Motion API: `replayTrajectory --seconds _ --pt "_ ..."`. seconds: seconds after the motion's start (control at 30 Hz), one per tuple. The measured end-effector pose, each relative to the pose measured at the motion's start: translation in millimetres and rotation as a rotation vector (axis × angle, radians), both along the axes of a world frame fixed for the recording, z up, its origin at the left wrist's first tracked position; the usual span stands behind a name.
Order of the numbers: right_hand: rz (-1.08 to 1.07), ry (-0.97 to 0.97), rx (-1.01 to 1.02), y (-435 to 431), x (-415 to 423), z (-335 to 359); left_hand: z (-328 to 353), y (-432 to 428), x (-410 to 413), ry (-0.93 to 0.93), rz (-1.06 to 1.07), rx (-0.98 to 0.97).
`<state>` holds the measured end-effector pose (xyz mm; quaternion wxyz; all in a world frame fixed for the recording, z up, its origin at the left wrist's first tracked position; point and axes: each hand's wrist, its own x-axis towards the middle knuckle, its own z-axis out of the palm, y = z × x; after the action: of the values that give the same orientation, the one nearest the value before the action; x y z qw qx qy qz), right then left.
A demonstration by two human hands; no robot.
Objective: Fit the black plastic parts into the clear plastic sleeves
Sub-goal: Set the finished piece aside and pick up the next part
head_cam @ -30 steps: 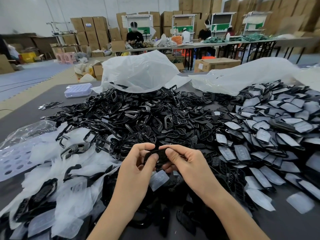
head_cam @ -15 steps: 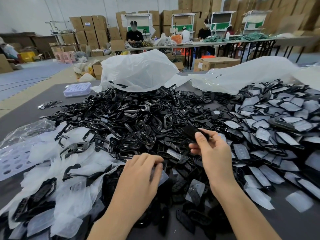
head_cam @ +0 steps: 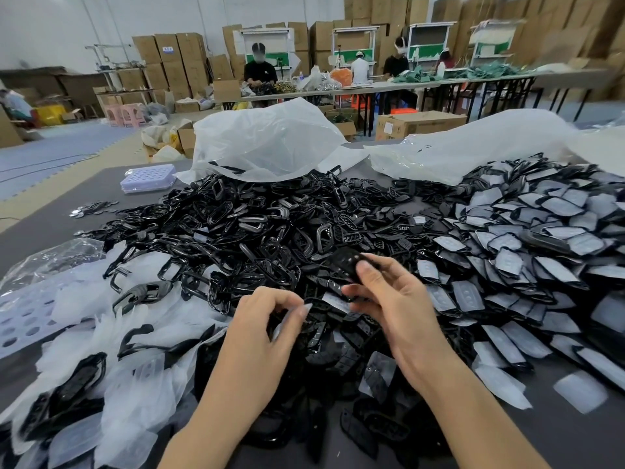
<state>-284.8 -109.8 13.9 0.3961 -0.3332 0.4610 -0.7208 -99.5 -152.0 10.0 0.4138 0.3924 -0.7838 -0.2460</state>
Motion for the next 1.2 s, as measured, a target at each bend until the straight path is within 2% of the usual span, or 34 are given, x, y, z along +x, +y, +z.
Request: replayTrajectory --seconds 0.07,0.17,0.4,0.53,0.6,0.67,0.8,0.93,1.07,1.2 --pt "0.186 -0.007 -0.03 -0.1 7.0 -1.8 4.0 3.9 -4.0 0.159 -0.012 0.123" --pt "0.33 0.103 -0.023 -1.6 20.9 -7.2 3.2 6.6 -8.4 0.24 -0.031 0.215" --pt "0.317 0.108 -0.005 -1.6 26.1 -8.9 2.9 1.5 -8.7 0.368 0.005 0.344" --pt "0.25 0.088 -0.039 -2.5 26.3 -8.2 0.8 0.5 -13.9 0.665 -0.133 0.674" --pt "0.221 0.043 -0.057 -2.7 24.3 -7.0 -0.3 1.4 -15.8 0.712 -0.193 0.749" --pt "0.202 0.025 -0.059 -2.0 23.3 -5.4 -0.8 3.3 -16.7 0.669 -0.188 0.687" --pt "0.089 -0.009 -0.005 -1.9 21.2 -2.2 -1.0 2.0 -14.4 0.545 -0.055 0.447" --pt "-0.06 0.007 0.065 -2.4 9.7 -4.6 4.3 3.1 -7.0 0.414 -0.099 0.376" --pt "0.059 0.117 0.091 -2.3 16.5 -6.7 3.4 7.6 -12.1 0.296 -0.071 0.27" --pt "0.17 0.172 0.099 -1.3 22.8 -6.7 2.0 7.4 -13.2 0.418 0.01 0.279"
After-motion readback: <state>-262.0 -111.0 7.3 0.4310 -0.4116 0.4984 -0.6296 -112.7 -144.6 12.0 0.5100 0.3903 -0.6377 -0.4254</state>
